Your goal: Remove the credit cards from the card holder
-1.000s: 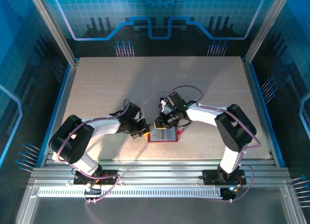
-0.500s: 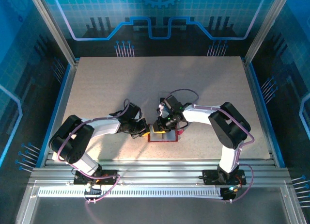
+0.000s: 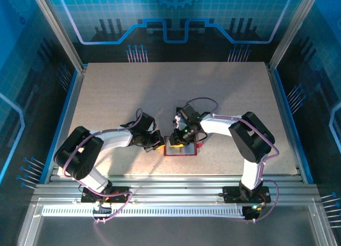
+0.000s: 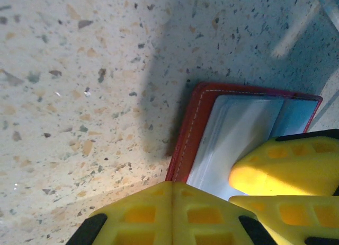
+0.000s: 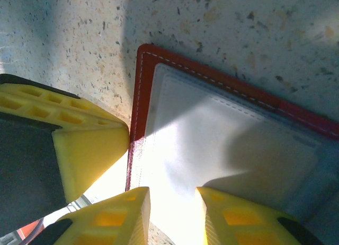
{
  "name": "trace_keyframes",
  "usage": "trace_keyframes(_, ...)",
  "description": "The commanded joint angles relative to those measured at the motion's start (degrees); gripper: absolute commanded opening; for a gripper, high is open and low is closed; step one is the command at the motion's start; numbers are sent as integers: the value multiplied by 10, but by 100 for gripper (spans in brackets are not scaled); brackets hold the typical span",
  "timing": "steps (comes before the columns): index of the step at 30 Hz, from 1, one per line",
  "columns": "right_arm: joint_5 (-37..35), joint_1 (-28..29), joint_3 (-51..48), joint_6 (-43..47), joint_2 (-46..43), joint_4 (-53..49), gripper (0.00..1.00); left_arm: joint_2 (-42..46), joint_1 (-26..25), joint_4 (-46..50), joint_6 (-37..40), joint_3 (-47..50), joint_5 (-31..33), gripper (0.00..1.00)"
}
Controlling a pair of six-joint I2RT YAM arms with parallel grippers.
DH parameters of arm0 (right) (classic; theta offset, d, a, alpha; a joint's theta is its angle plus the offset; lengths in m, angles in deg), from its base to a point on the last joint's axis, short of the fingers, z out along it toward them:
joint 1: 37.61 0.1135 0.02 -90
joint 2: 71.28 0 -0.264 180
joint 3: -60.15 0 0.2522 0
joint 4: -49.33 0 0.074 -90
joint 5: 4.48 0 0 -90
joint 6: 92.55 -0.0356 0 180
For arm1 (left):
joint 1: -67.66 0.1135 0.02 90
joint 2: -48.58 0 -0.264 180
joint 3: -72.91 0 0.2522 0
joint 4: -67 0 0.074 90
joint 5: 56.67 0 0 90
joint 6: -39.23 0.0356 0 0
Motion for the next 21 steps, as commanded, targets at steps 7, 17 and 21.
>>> trace_keyframes(7,-16,4,-1,7,-7,-23,31,9,-4,5,-5,2,-6,7)
trace_keyframes(17,-13,4,-4,2,-8,-16,31,-10,-17,14,3,-26,-28,6)
trace_keyframes(21,-14,4,-5,2,-10,-18,31,-30,-19,16,4,-23,-27,6)
